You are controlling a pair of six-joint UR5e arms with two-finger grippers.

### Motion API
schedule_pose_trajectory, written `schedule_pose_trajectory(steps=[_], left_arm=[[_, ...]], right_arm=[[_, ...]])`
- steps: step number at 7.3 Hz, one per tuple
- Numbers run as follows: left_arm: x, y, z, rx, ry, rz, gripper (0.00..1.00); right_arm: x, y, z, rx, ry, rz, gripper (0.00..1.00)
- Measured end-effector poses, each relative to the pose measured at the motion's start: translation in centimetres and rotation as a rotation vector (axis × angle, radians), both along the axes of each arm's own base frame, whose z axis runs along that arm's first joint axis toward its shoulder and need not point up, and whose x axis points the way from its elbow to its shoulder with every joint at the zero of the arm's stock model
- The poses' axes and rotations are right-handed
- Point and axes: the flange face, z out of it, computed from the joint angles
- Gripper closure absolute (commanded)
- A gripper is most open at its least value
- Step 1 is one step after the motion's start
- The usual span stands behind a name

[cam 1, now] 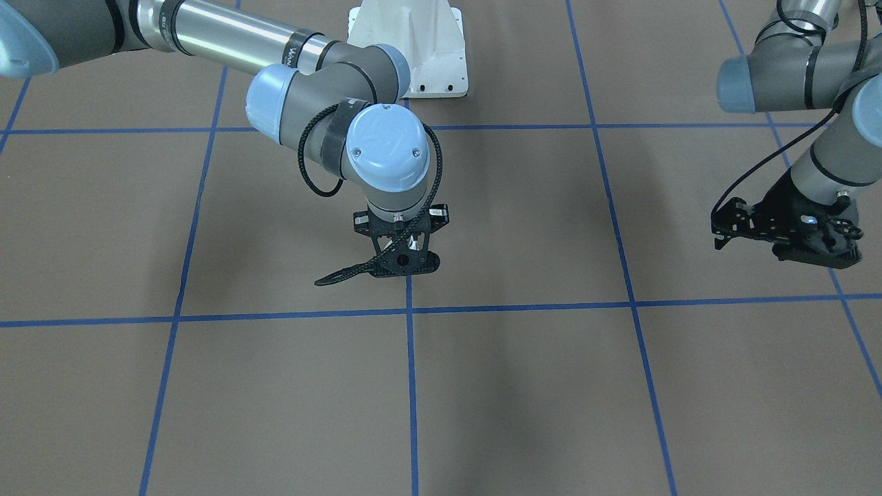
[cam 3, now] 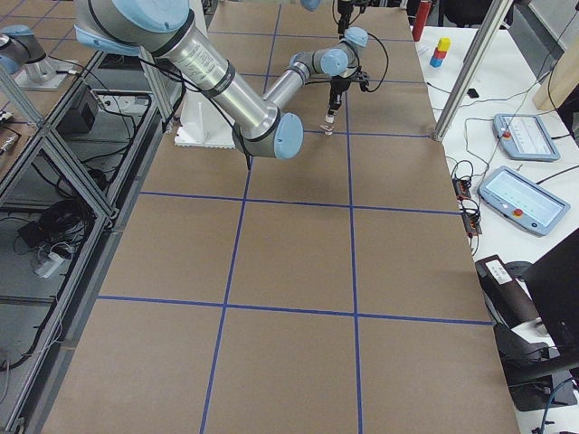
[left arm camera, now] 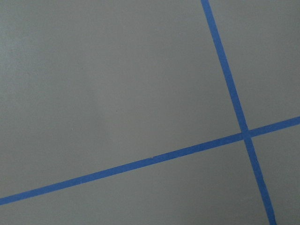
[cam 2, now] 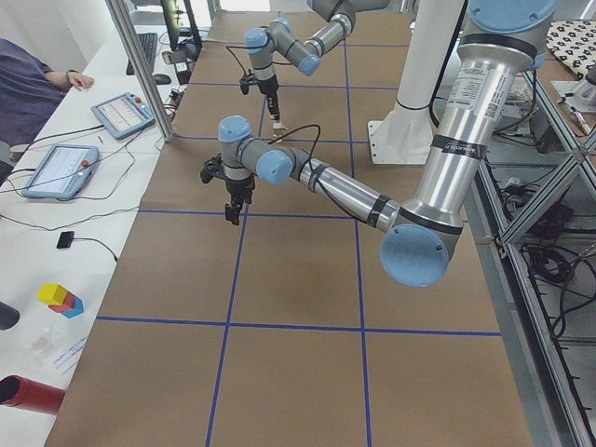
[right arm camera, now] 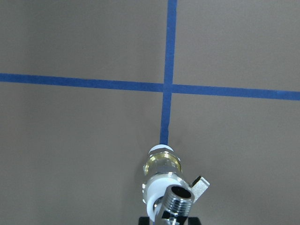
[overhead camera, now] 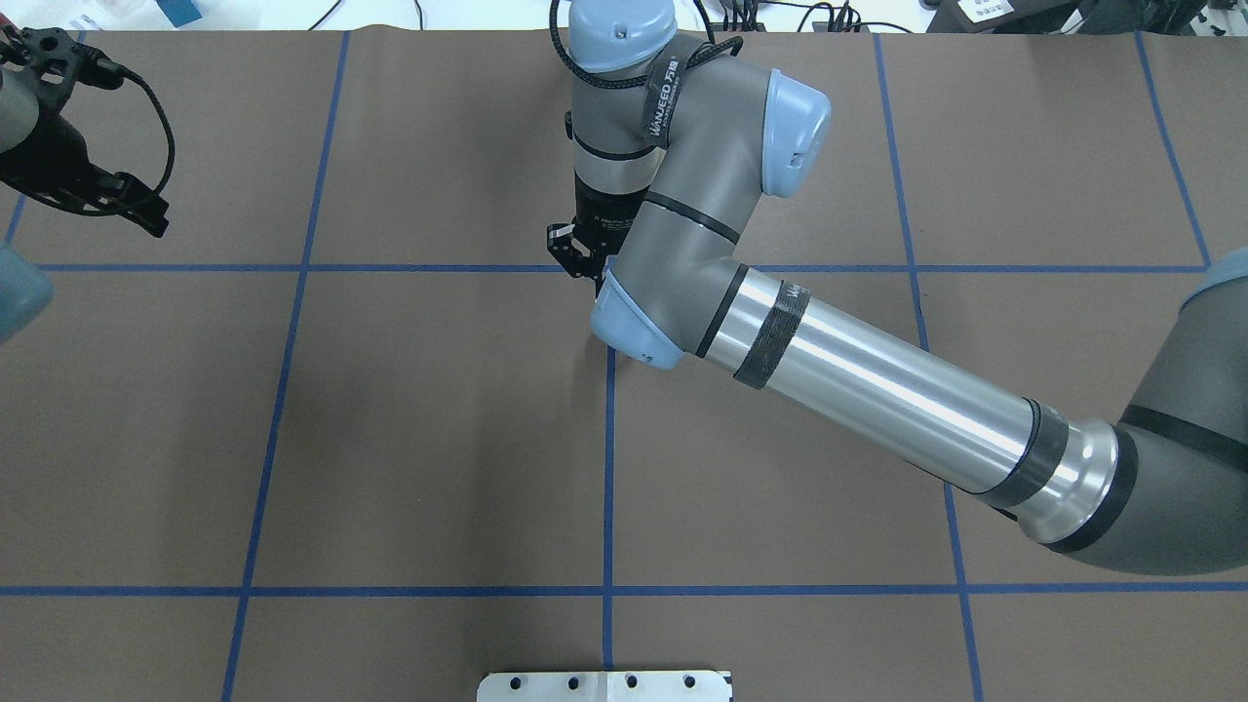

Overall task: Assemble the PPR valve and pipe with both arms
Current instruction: 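Lower and press the chrome fitting into the valve top with the right gripper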

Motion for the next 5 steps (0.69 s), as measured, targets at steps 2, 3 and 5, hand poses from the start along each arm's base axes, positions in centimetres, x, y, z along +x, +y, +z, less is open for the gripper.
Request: schedule_pose_trajectory(steps=[2, 3, 5], left_arm=[[0.00, 0.00, 0.00, 0.000, 0.000, 0.000, 0.00], [0.00, 0.00, 0.00, 0.000, 0.000, 0.000, 0.00], [0.00, 0.00, 0.00, 0.000, 0.000, 0.000, 0.00]], right_arm=[[-0.03, 0.02, 0.07, -0.001, 0.001, 0.000, 0.91], [-0.06, 0.05, 0.20, -0.003, 0.002, 0.000, 0.81], [-0.08, 0.06, 0.44, -0.004, 0.005, 0.001, 0.74]])
